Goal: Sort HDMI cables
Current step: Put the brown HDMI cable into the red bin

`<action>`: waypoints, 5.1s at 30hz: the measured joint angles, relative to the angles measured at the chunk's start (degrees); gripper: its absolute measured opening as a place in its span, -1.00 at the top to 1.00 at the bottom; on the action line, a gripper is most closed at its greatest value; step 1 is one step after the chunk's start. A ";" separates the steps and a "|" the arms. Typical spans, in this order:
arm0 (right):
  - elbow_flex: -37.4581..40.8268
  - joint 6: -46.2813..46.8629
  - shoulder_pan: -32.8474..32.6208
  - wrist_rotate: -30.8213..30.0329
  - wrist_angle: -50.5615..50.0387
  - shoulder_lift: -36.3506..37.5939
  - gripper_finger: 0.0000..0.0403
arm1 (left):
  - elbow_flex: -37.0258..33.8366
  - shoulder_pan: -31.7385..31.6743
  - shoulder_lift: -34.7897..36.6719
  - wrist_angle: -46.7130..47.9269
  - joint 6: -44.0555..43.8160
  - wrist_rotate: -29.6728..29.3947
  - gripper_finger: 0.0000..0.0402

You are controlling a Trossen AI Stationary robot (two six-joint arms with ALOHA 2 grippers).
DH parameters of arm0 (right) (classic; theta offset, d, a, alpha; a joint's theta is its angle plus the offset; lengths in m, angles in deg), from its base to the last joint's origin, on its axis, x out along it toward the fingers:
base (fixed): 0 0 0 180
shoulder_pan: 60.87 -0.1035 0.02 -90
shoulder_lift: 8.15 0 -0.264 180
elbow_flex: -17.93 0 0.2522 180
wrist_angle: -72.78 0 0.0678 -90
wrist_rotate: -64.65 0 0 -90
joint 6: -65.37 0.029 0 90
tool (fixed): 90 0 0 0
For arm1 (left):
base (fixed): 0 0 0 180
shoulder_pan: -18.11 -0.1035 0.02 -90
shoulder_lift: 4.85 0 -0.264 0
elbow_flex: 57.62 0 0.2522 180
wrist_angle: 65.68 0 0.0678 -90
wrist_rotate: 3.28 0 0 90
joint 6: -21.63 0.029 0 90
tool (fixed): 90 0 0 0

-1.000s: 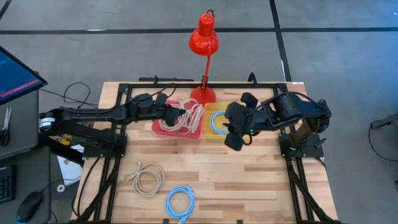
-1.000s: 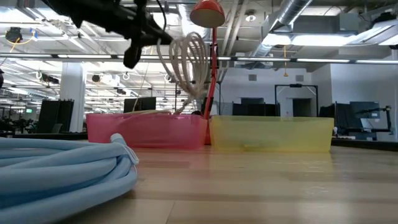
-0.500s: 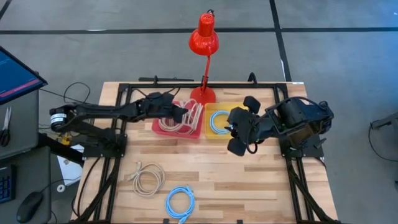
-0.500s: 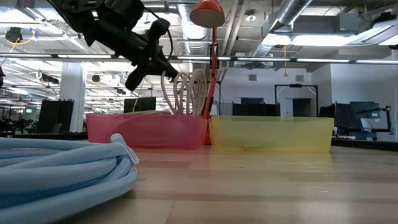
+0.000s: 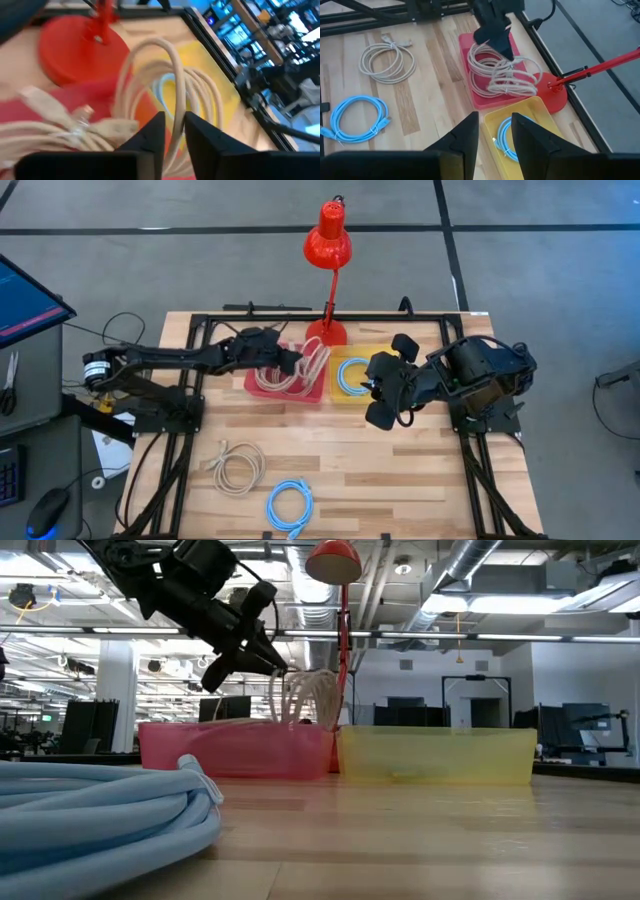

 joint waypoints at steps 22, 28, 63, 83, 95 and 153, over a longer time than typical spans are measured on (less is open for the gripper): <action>0.00 1.79 -3.84 0.19 0.00 -0.02 0.47 | 0.00 -0.08 29.10 6.51 13.54 22.44 0.54; 0.00 5.15 -4.58 0.15 0.00 -0.04 0.47 | 0.00 10.73 37.11 7.72 14.89 15.84 0.73; 0.04 14.58 -4.56 0.20 0.00 -0.50 0.47 | 21.75 53.09 6.22 66.39 25.15 -13.48 0.96; 0.04 14.56 -4.56 0.23 0.00 -0.50 0.47 | 21.75 53.48 -7.25 67.67 40.60 -7.54 0.42; 0.04 14.53 -4.57 0.24 0.00 -0.50 0.47 | 21.73 53.70 -17.19 66.10 40.56 -2.70 0.14; 0.04 13.88 -2.57 0.02 0.00 -0.50 0.47 | 21.75 23.34 24.51 44.45 35.44 -39.41 0.93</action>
